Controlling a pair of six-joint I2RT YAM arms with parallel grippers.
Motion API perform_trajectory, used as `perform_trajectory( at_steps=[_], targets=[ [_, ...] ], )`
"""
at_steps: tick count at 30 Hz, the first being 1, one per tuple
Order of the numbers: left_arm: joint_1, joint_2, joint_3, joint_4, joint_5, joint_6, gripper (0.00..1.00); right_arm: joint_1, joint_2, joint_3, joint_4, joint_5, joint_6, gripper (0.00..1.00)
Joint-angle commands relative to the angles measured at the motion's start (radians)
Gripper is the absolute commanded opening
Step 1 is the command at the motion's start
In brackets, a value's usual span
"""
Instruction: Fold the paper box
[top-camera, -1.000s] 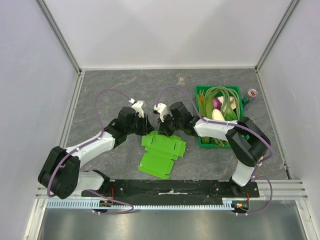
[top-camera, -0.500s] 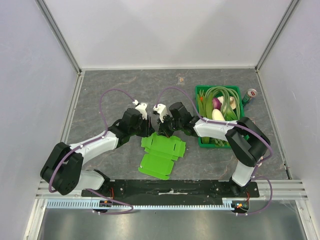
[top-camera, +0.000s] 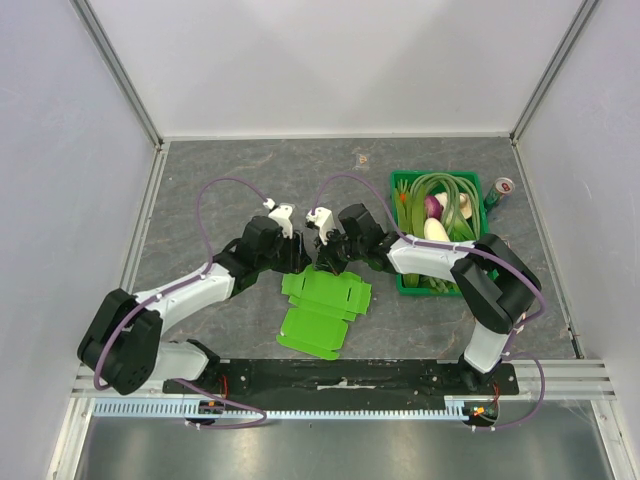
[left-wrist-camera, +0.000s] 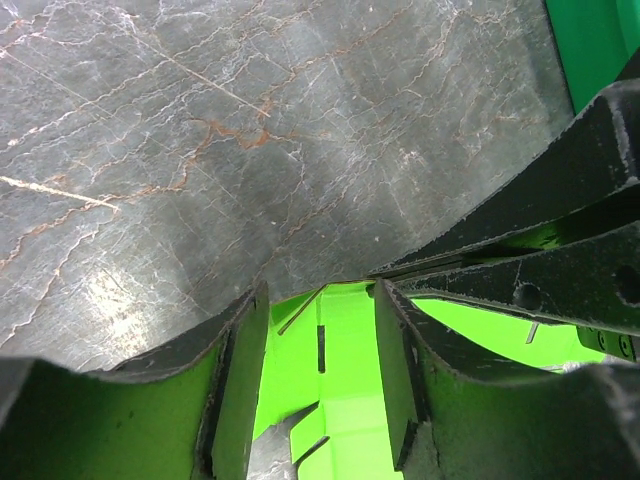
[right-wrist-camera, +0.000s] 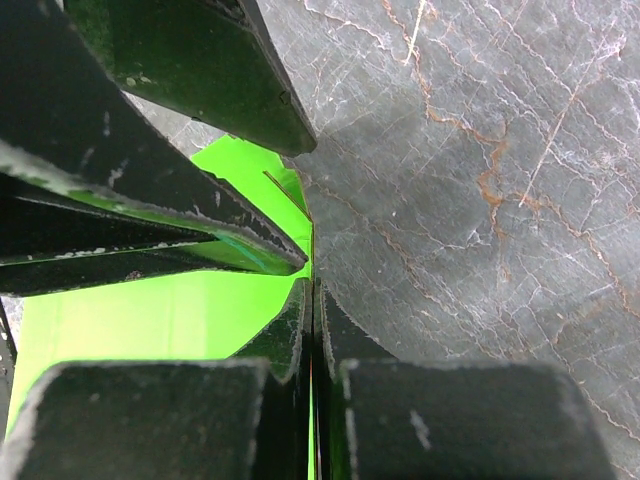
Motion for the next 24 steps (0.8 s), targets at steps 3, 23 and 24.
perform_trajectory(
  at_steps=[3, 23, 24],
  targets=[
    [-0.002, 0.007, 0.036, -0.005, -0.002, 0.036, 0.47, 0.002, -0.007, 0.027, 0.036, -0.019, 0.0, 0.0],
    [-0.06, 0.087, 0.082, -0.068, -0.16, 0.07, 0.02, 0.004, -0.002, 0.085, -0.003, 0.107, 0.048, 0.0],
    [-0.066, 0.085, 0.082, -0.065, -0.186, 0.064, 0.02, 0.002, -0.002, 0.1, -0.026, 0.172, 0.109, 0.09]
  ],
)
